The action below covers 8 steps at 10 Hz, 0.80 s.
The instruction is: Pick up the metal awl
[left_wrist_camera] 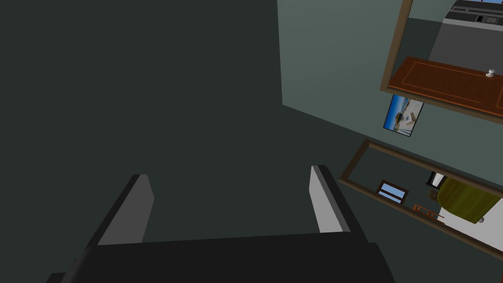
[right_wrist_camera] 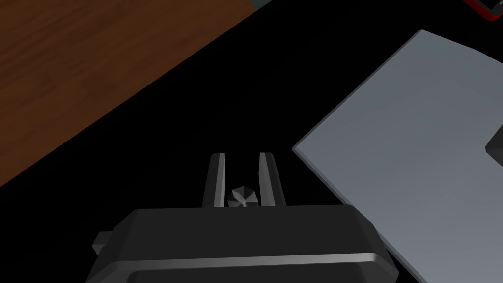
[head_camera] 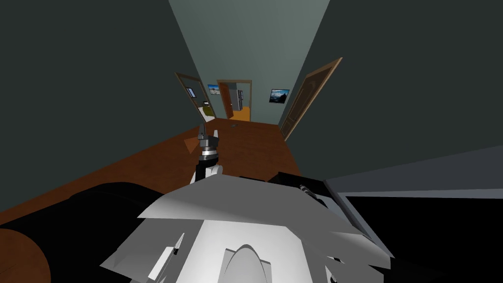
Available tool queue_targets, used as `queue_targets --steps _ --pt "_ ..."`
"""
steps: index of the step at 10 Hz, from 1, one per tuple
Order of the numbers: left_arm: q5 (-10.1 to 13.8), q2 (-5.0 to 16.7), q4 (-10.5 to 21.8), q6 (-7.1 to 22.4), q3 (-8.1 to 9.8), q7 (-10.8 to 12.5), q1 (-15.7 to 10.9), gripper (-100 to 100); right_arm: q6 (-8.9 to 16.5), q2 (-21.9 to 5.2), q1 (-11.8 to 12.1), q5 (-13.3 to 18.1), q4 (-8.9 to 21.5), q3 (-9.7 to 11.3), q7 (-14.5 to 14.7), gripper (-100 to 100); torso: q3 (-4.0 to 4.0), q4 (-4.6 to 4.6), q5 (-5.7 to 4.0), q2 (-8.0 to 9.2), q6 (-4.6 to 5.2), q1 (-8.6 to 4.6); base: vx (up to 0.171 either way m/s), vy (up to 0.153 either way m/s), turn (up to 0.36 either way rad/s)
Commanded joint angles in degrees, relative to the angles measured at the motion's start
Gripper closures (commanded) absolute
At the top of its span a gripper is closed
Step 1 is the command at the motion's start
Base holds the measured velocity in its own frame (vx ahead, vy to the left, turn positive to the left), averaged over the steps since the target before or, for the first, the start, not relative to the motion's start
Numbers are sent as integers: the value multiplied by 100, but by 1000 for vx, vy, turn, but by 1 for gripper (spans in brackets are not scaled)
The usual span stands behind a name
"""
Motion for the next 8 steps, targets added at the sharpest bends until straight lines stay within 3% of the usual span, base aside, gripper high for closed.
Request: queue_targets --steps 1,3,4,7,8 --pt "0 0 0 0 0 0 0 0 229 78 42 -17 -186 -181 286 100 0 0 0 0 0 0 -35 1 4" --pt "0 0 0 0 0 0 1 0 229 78 42 -17 -186 -181 589 100 -11 -4 -1 -19 -2 3 5 2 0" --pt "0 0 0 0 0 0 1 0 511 178 -198 -292 -355 -420 752 100 -15 -6 0 -27 -3 4 -65 -10 -159" --pt "0 0 0 0 0 0 0 0 596 178 -198 -292 -355 -420 1259 100 -5 -3 -1 -8 -2 4 -44 0 -13" --pt "0 0 0 0 0 0 0 0 923 278 -439 -542 -524 -659 1494 100 -10 -5 0 -17 -2 3 -66 5 -142"
